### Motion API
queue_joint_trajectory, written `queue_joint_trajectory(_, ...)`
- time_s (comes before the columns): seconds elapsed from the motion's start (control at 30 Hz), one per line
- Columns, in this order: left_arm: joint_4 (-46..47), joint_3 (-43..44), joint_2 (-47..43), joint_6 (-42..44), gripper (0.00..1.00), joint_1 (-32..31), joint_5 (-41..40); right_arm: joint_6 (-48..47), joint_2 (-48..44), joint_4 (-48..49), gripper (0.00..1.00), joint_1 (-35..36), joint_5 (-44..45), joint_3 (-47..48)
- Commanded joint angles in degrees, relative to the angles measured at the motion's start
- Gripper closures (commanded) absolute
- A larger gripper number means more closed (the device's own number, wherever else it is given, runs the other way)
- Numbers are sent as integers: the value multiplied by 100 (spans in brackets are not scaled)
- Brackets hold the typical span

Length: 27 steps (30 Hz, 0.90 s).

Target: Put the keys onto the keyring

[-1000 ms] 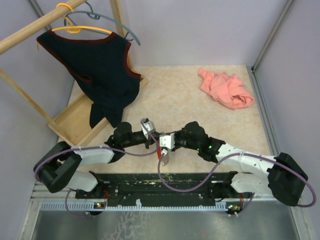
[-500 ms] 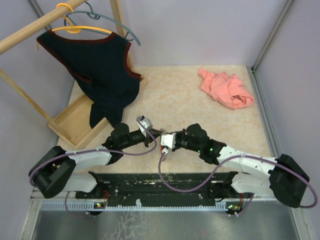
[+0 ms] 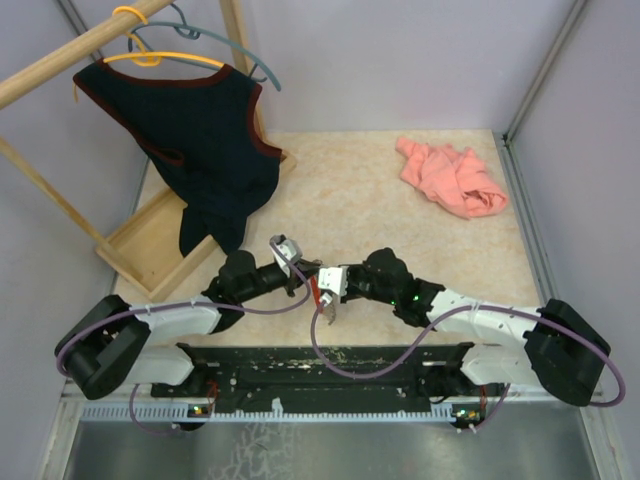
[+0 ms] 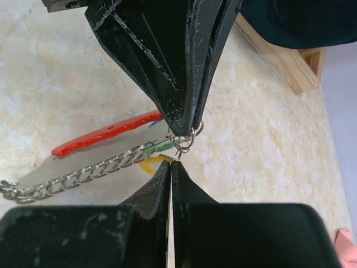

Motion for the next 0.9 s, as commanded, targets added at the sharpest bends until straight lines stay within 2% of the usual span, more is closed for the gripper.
queue_joint_trajectory(0.0, 639, -36, -191, 77, 100, 29, -133, 122, 33, -164, 100, 51, -176, 134)
queue_joint_trajectory(0.1, 767, -58, -168, 29, 100, 29, -92, 218, 88, 47, 100, 51, -325, 180)
queue_joint_trajectory(0.23, 815, -76, -156, 61, 100, 29, -62, 458, 131, 394, 100, 52, -16, 157)
queue_joint_trajectory(0.47, 804, -141, -137, 150, 100, 29, -100, 661, -32, 908, 89, 42, 440, -120)
queue_joint_trajectory(0.87, 844, -150, -125, 147, 100, 29, 106, 904, -88, 1496, 82, -114, 196, -278)
